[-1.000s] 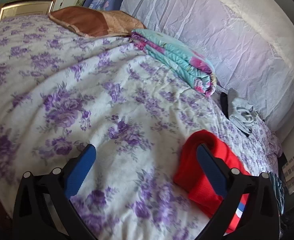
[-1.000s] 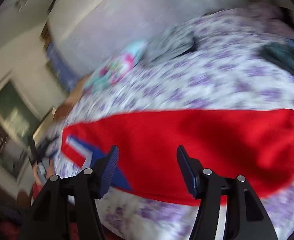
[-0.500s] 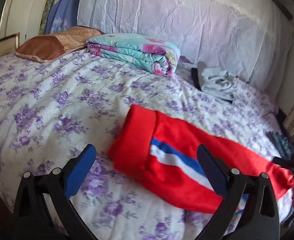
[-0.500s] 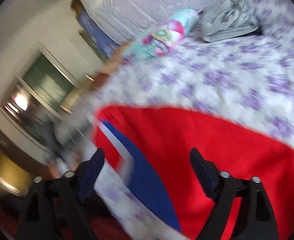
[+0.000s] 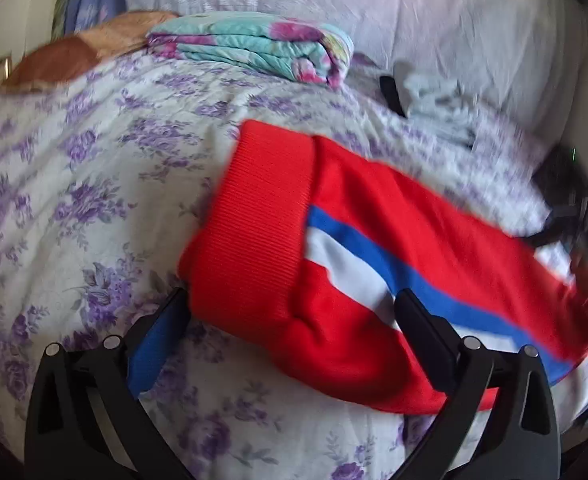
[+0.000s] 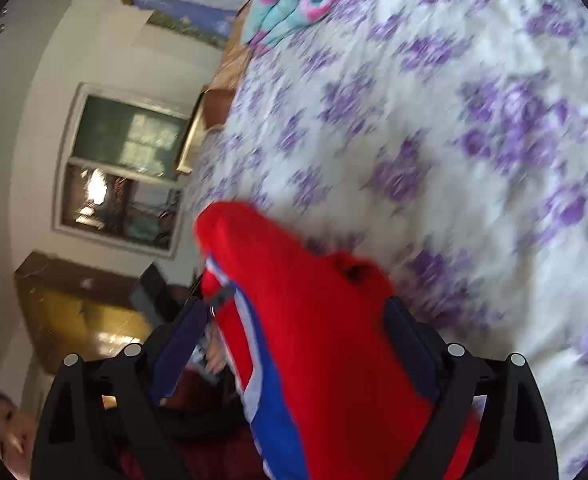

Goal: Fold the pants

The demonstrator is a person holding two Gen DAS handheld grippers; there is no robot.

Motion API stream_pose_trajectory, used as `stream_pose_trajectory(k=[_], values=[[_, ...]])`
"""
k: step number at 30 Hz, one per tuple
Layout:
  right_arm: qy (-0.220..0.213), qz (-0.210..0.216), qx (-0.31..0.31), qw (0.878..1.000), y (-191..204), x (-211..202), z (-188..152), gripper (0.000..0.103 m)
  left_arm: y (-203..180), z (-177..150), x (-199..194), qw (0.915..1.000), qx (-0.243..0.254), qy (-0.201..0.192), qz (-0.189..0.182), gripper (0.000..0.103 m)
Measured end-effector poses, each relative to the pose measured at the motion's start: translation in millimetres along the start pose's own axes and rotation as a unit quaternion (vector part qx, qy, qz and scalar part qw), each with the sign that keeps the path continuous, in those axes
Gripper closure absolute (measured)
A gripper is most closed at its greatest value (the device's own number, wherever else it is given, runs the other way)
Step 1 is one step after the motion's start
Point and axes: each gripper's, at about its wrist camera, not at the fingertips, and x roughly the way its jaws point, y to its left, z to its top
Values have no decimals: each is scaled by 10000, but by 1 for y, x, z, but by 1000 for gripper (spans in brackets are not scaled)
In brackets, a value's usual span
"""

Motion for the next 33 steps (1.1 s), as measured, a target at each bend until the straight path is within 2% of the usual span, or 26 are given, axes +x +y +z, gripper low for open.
stream_pose_trajectory(k=[2, 4, 7, 12, 15, 17, 19, 21, 27, 31, 33], values=[[114, 183, -268, 9994, 12, 3, -6, 11, 12, 1, -1, 9991, -303, -50, -279, 4], [357, 85, -622, 9974, 27, 12, -15, 9, 9, 0, 1, 9996, -211, -52, -189, 4], [554, -579, -1120, 9905, 46, 29, -30, 9, 0, -2, 2, 10000, -8, -9, 44, 4], [453, -1351, -1746, 9743, 71, 54, -43, 6, 3, -1, 1, 9999, -95, -53, -78, 4], [160, -1534, -1514, 9764, 64, 52, -27, 6, 4, -1, 1, 9999, -103, -71, -104, 4], [66, -1398, -1181, 9831, 51, 46, -14, 6, 5, -1, 1, 9998, -107, -75, -118, 4], [410, -924, -667, 9926, 31, 50, -3, 6, 6, -1, 1, 9997, -130, -92, -160, 4], [577, -692, -459, 9949, 20, 51, 0, 6, 7, -1, 0, 9996, -148, -108, -201, 4], [127, 412, 183, 9989, 7, 45, 28, 4, 7, -1, -1, 9996, -153, -114, -211, 4], [-370, 570, 246, 9974, 6, 39, 43, 4, 6, -2, 0, 9996, -138, -110, -200, 4], [-314, 295, 144, 9990, 7, 31, 41, 4, 6, -2, 0, 9996, -143, -114, -206, 4]])
